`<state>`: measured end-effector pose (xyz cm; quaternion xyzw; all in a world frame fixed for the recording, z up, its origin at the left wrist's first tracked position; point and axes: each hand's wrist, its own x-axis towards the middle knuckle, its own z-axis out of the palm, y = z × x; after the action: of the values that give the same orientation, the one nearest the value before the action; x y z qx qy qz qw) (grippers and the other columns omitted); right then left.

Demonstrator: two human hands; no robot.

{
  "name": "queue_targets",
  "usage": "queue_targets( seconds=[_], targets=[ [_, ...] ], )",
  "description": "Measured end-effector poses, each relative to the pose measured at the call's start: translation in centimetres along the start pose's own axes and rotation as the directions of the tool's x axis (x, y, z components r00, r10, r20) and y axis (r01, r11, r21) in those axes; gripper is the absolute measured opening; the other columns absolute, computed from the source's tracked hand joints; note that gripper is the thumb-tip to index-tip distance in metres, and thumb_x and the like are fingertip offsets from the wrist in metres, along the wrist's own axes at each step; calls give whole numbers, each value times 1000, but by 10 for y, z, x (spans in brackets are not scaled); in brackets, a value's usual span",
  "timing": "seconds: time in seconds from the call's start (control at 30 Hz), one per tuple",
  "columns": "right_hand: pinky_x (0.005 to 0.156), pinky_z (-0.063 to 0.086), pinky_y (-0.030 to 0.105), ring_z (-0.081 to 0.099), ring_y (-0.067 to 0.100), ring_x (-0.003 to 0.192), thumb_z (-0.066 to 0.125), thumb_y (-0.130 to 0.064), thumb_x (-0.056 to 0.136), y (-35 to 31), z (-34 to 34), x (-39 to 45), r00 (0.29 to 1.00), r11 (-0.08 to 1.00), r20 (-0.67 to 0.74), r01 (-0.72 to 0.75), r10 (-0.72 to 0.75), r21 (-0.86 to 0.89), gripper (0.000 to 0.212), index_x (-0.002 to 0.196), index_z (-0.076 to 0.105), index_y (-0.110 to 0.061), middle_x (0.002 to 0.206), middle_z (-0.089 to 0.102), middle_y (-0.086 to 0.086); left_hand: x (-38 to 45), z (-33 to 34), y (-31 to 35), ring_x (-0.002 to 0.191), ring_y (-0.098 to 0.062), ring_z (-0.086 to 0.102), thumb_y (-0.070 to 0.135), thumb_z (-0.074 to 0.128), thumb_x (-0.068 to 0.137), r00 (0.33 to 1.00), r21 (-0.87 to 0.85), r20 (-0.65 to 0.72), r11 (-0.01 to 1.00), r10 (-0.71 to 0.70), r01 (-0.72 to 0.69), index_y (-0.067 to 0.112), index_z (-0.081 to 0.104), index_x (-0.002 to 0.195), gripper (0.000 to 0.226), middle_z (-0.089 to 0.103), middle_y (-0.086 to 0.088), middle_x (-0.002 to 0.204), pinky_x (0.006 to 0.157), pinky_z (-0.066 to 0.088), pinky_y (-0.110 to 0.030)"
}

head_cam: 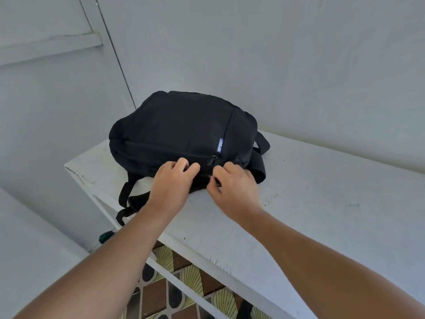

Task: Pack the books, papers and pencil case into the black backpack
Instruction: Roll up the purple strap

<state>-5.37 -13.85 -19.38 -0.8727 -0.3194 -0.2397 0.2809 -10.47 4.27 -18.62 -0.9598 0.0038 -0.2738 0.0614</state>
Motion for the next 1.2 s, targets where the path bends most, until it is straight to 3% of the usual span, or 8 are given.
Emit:
queue_targets(
  seconds=[0.23,0.4,0.57,0.7,0.8,1.03,1.13,1.2],
  targets=[
    [61,42,29,51,15,75,55,-22,101,73,-25,-5,980,969,79,-191,181,159,21,82,50,-16,99,52,-7,1,-7,21,79,-24,42,-5,76,71,999,-48,-36,998,-35,33,13,56,95,36,48,-5,94,70,36,-33],
    [57,41,44,51,23,69,51,-21,103,59,-28,3,949,947,279,-218,148,237,23,84,44,-11,71,52,2,10,-7,67,91,-25,53,24,77,85,997,-122,31,990,75,-70,18,57,115,37,50,-6,99,88,48,-42],
    [47,29,33,45,16,52,52,-24,102,19,-11,-9,950,980,312,-53,-10,194,24,83,42,-15,61,46,-6,-14,0,46,123,-43,60,3,74,81,992,-71,126,998,7,2,16,61,99,25,53,-6,91,108,45,-54],
    [61,41,36,40,18,56,52,-31,96,-20,0,-10,948,964,182,245,-261,107,23,75,47,-20,64,43,-9,-53,-8,-5,136,-42,52,-2,74,82,992,39,124,999,30,-35,15,63,100,26,62,-6,99,113,42,-52],
    [71,41,39,44,19,69,50,-37,97,-26,-1,-4,944,957,162,288,-288,24,24,76,47,-25,67,48,-8,-82,-18,-45,139,-42,47,-7,74,84,989,111,144,994,-25,9,12,63,102,28,66,-7,107,117,38,-51],
    [72,36,33,50,23,81,57,-34,100,23,-10,15,964,976,185,169,-193,140,24,85,59,-16,93,50,-2,-80,-63,-40,110,-32,56,5,75,82,973,94,222,994,-68,48,19,58,101,29,60,-1,104,101,47,-50],
    [62,37,32,49,20,74,59,-27,99,16,-8,14,976,949,165,86,-141,303,27,79,51,-12,88,51,-1,-56,-89,-6,95,-22,42,26,68,82,985,-105,170,994,-13,31,20,45,93,27,44,4,102,80,44,-35],
    [60,36,33,45,19,68,60,-27,96,8,-9,10,980,932,123,108,-159,346,30,73,48,-11,81,49,0,-42,-91,15,89,-23,41,33,65,85,997,-65,77,998,27,-22,17,46,88,25,45,1,96,74,41,-34]
  ],
)
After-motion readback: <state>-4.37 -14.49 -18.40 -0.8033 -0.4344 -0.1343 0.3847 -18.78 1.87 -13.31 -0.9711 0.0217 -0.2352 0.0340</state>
